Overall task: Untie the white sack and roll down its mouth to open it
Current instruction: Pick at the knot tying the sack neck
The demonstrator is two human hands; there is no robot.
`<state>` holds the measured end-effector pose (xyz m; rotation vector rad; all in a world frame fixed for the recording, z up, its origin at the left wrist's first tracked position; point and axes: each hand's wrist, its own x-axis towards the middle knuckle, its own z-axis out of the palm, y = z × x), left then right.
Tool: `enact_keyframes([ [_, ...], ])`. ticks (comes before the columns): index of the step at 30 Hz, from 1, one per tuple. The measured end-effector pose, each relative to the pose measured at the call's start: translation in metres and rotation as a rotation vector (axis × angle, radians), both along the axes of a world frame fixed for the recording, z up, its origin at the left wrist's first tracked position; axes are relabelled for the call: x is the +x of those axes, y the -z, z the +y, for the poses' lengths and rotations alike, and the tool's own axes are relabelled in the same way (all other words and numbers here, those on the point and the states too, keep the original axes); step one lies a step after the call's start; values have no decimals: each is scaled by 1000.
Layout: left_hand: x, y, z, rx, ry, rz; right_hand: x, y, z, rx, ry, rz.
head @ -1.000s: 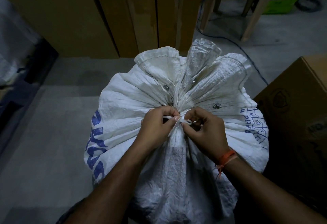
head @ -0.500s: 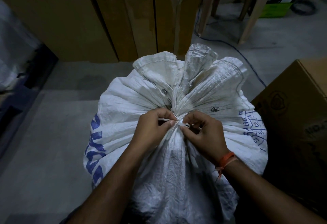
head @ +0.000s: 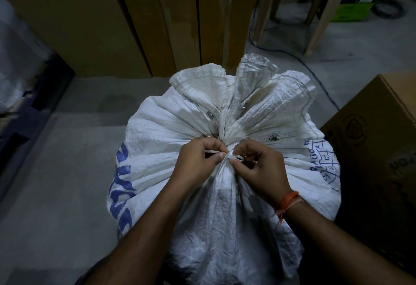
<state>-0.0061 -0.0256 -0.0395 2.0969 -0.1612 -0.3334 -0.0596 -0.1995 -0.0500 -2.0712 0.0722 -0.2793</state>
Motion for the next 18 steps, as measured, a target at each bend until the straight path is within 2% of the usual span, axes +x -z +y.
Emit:
enact_keyframes([
  [18, 1, 1, 0, 41, 37, -3, 2, -2, 2, -17, -4, -27],
])
